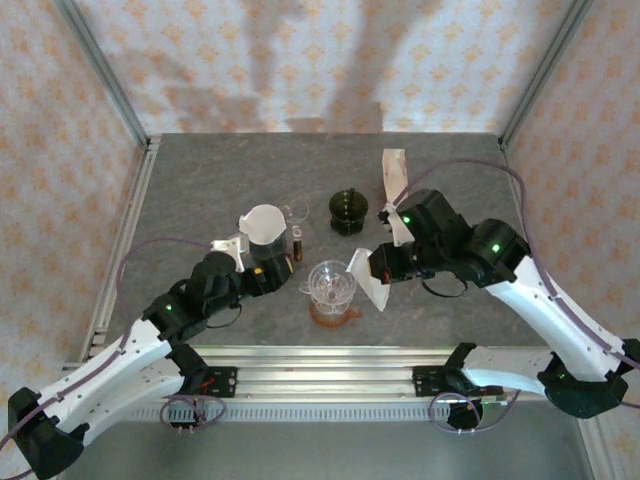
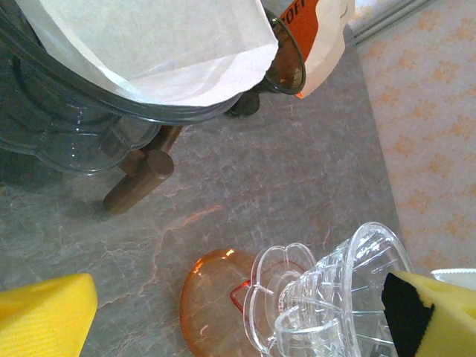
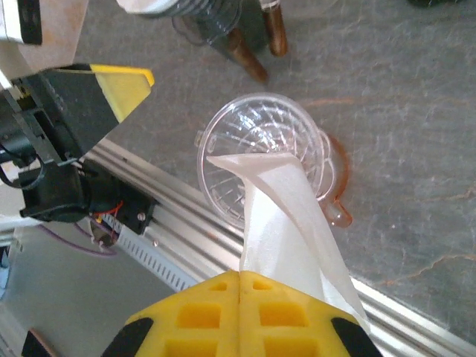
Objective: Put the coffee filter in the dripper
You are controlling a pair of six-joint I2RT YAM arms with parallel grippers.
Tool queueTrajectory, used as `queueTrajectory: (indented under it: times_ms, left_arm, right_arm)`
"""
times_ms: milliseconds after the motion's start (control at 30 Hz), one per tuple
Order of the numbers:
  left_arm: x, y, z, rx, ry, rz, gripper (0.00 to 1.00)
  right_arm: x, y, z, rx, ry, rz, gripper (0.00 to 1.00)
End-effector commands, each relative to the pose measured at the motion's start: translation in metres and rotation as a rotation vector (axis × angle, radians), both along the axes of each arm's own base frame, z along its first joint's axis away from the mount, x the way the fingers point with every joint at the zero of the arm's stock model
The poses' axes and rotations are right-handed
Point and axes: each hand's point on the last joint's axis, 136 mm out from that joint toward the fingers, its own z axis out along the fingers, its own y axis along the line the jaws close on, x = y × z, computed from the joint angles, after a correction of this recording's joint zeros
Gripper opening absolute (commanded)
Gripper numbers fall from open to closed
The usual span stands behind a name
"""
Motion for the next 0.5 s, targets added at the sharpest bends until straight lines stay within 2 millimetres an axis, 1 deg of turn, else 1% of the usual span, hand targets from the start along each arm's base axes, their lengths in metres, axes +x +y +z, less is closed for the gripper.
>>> queueTrajectory:
  times_ms: [0,100,133,333,467]
  left_arm:
    - [-0.001,-0.004,0.015,0.001,-0.027,-0.033,0.99]
    - [-0.001,-0.006,0.016,-0.003,-0.028,-0.041,0.99]
    - [-0.002,-0.006,0.016,-0.005,-0.029,-0.045,0.99]
    - [-0.004,-0.016,0.025,-0.046,-0.043,-0.091,0.99]
    - [-0.006,-0.02,0.03,-0.06,-0.047,-0.118,0.99]
  right_arm:
    - [-0.007,0.007,0.004,0.002,0.039,0.017,0.0]
    - [-0.008,0.015,0.006,0.002,0.041,0.038,0.0]
    - [-0.004,0.021,0.0,-0.015,0.055,0.042,0.0]
    - [0.013,0.035,-0.008,-0.065,0.054,0.029,0.0]
    - [0.024,0.044,-0.016,-0.101,0.069,0.025,0.0]
